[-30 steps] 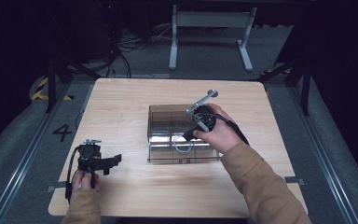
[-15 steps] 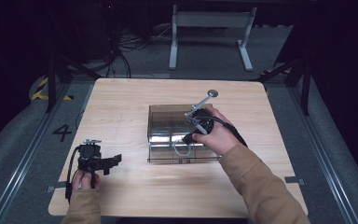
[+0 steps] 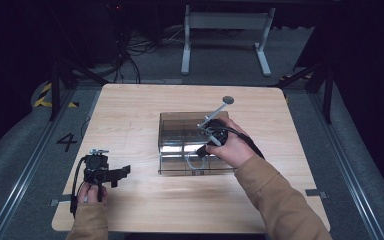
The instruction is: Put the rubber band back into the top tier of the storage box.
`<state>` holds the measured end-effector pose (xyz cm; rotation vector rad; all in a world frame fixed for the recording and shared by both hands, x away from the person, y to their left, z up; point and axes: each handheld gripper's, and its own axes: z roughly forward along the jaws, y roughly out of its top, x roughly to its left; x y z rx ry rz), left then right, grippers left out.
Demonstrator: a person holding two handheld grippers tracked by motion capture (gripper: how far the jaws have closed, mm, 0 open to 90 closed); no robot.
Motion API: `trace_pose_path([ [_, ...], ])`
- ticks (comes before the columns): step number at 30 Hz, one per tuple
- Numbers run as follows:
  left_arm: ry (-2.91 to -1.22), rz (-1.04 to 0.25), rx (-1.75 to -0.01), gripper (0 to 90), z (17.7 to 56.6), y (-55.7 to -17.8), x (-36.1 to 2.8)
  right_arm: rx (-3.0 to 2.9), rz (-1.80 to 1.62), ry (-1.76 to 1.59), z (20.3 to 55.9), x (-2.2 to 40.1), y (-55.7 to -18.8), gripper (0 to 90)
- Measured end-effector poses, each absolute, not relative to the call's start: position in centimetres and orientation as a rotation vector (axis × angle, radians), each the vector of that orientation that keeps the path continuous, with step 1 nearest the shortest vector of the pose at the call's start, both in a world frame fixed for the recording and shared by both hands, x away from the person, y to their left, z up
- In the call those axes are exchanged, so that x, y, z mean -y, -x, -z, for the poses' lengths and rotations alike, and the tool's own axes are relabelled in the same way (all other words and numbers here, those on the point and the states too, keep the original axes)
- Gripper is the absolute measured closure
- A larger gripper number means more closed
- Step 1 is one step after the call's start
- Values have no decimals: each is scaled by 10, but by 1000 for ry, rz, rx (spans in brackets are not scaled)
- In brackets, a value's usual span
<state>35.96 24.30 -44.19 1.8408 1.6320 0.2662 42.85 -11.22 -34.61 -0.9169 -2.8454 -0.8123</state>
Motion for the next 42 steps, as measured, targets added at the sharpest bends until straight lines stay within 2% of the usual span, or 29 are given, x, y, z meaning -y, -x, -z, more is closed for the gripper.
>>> trace_pose_path([
  [16,-1842,-261,-1630,158,441,-360,-242,2844,784,920,351,112,-429,850],
  [21,-1842,-263,-1629,159,441,-360,-242,2846,781,927,353,113,-430,809],
  [29,-1844,-266,-1629,159,442,-361,-242,2843,800,933,353,115,-430,792],
  [42,-1843,-264,-1629,159,442,-360,-243,2841,929,954,328,128,-424,752],
])
